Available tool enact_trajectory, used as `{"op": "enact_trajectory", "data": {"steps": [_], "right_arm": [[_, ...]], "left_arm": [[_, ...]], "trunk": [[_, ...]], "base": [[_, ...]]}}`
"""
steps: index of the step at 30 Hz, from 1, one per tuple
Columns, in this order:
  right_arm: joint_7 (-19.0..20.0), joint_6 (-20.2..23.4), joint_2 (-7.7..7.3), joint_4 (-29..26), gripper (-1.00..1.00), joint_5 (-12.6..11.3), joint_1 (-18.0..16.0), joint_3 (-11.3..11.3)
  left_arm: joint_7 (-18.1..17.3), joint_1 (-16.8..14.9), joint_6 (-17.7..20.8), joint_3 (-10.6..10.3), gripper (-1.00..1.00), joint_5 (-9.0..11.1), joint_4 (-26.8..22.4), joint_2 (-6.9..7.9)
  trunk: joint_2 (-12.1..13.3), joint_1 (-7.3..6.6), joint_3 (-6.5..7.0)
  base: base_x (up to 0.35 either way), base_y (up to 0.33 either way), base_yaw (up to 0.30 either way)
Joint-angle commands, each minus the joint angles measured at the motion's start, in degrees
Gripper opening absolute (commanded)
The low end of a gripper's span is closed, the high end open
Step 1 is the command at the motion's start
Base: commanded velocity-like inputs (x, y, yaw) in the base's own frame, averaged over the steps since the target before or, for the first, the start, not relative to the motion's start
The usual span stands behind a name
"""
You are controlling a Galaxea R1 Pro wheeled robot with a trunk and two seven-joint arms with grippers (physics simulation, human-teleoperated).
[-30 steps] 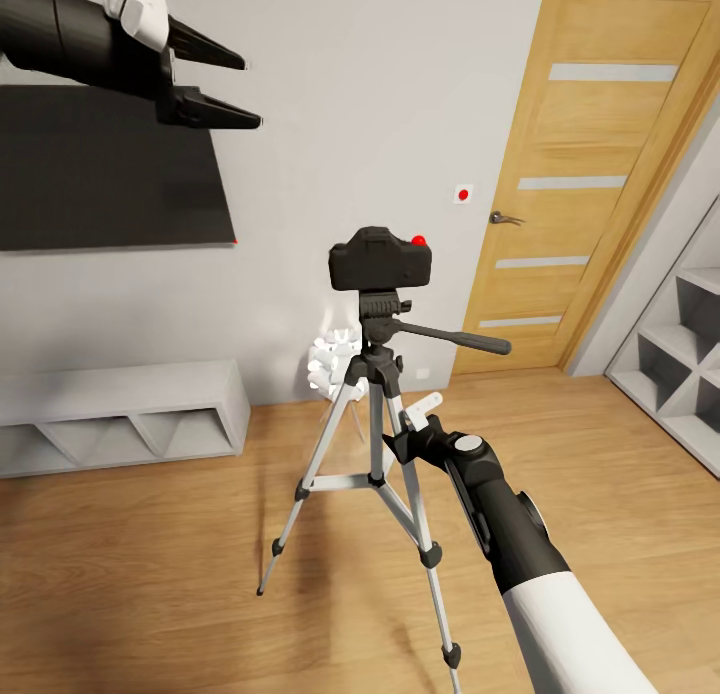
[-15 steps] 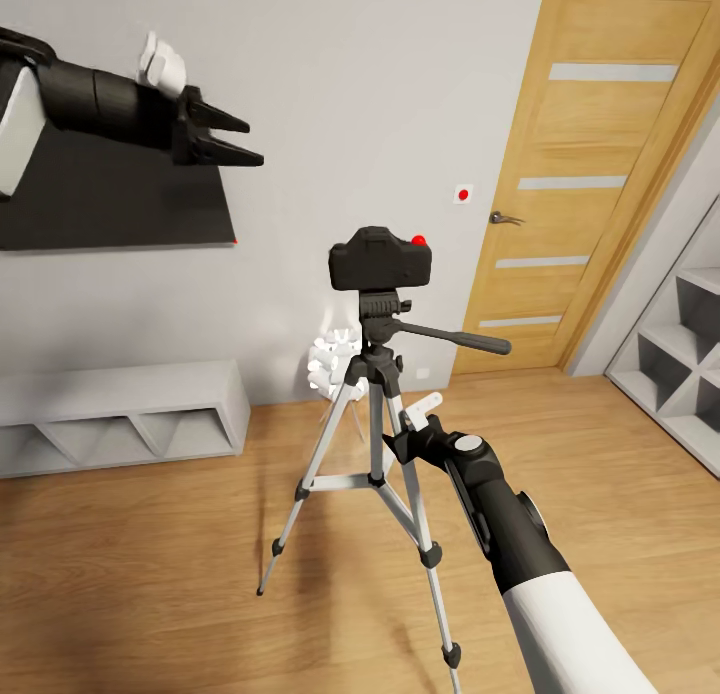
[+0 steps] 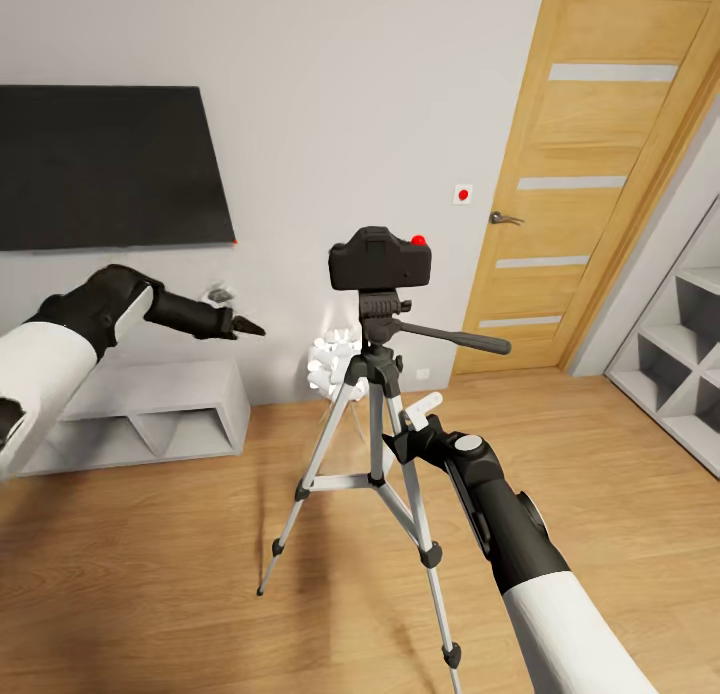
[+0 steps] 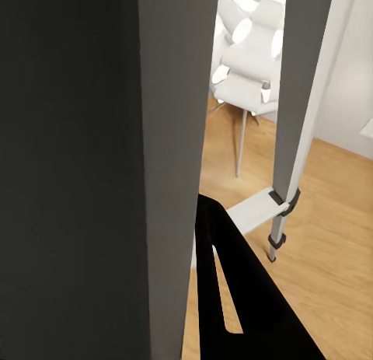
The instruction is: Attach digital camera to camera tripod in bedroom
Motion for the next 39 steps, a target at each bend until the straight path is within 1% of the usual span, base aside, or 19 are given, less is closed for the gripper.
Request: {"op": "enact_trajectory", "data": {"steps": [1,4,6,8,9,13,15,16,21,22,25,27,28,29,30,32,34,35,39], "right_arm": [[0.46,0.14,0.04,-0.01,-1.00,0.92,-0.02,-0.03],[0.46,0.14,0.04,0.14,-1.00,0.92,-0.02,-0.03],[0.46,0.14,0.04,0.18,-1.00,0.92,-0.02,-0.03],[0.46,0.14,0.04,0.20,-1.00,0.92,-0.02,-0.03],[0.46,0.14,0.04,0.22,-1.00,0.92,-0.02,-0.03],[0.46,0.10,0.02,0.21,-1.00,0.95,-0.02,-0.03],[0.46,0.08,0.01,0.19,-1.00,0.97,-0.02,-0.03],[0.47,0.07,-0.01,0.18,-1.00,0.98,-0.02,-0.03],[0.51,0.05,-0.02,0.17,-1.00,1.00,-0.02,-0.04],[0.50,0.05,-0.03,0.16,-1.00,1.00,-0.02,-0.07],[0.52,0.05,-0.04,0.16,-1.00,1.00,-0.02,-0.10],[0.53,0.05,-0.04,0.16,-1.00,1.00,-0.02,-0.11],[0.54,0.05,-0.05,0.16,-1.00,1.00,-0.02,-0.11],[0.54,0.05,-0.05,0.16,-1.00,1.00,-0.02,-0.10],[0.53,0.05,-0.03,0.16,-1.00,1.00,-0.02,-0.07],[0.53,0.07,-0.04,0.16,-1.00,0.97,-0.02,-0.06],[0.52,0.09,-0.03,0.16,-1.00,0.95,-0.02,-0.05],[0.53,0.11,-0.02,0.17,-1.00,0.94,-0.02,-0.04],[0.53,0.12,0.01,0.19,-1.00,0.93,-0.02,-0.04]], "left_arm": [[1.80,0.55,-0.40,-0.38,1.00,0.79,0.95,-0.30],[7.30,2.40,-3.26,-0.11,1.00,1.79,4.30,-1.45],[9.02,2.91,-4.36,0.02,1.00,3.11,5.80,-1.77],[10.12,3.24,-5.18,0.15,1.00,5.25,7.27,-1.96],[10.80,3.45,-5.71,0.27,1.00,8.24,8.84,-2.08],[11.20,4.35,-6.77,0.35,1.00,15.49,13.03,-2.27],[11.57,5.96,-7.56,0.36,1.00,19.20,15.02,-2.36],[11.98,9.38,-8.70,0.40,1.00,22.72,16.24,-2.35],[13.92,21.94,-13.43,0.53,1.00,32.02,17.56,-2.30],[15.28,26.76,-16.03,0.52,1.00,36.18,17.83,-2.36],[18.46,33.08,-20.50,0.47,1.00,41.99,18.03,-2.52],[21.17,37.24,-23.93,0.44,1.00,45.17,18.11,-2.65],[24.13,41.60,-27.68,0.42,1.00,47.51,18.13,-2.71],[25.67,43.80,-29.66,0.39,1.00,48.36,18.14,-2.73],[28.96,47.99,-33.42,0.33,1.00,49.54,18.14,-2.74],[32.59,51.60,-36.69,0.29,1.00,50.27,18.18,-2.66],[36.39,54.63,-39.09,0.21,1.00,50.75,18.21,-2.74],[40.21,57.11,-40.62,0.11,1.00,51.02,18.19,-2.97],[46.64,61.64,-42.24,0.01,1.00,50.97,18.17,-4.27]], "trunk": [[-0.11,0.04,-0.13],[-0.11,0.04,-0.13],[-0.11,0.04,-0.13],[-0.11,0.04,-0.13],[-0.11,0.04,-0.13],[-0.11,0.04,-0.13],[-0.11,0.04,-0.13],[-0.11,0.04,-0.13],[-0.11,0.04,-0.13],[-0.11,0.04,-0.13],[-0.11,0.04,-0.13],[-0.11,0.04,-0.13],[-0.11,0.04,-0.13],[-0.11,0.04,-0.13],[-0.11,0.04,-0.13],[-0.11,0.04,-0.13],[-0.11,0.04,-0.13],[-0.11,0.04,-0.13],[-0.11,0.04,-0.13]], "base": [[0.000,0.000,0.000],[0.000,0.000,0.000],[0.000,0.000,0.000],[0.000,0.000,0.000],[0.000,0.000,0.000],[0.000,0.000,0.000],[0.000,0.000,0.000],[0.000,0.000,0.000],[0.000,0.000,0.000],[0.000,0.000,0.000],[0.000,0.000,0.000],[0.000,0.000,0.000],[0.000,0.000,0.000],[0.000,0.000,0.000],[0.000,0.000,0.000],[0.000,0.000,0.000],[0.000,0.000,0.000],[0.000,0.000,0.000],[0.000,0.000,0.000]]}}
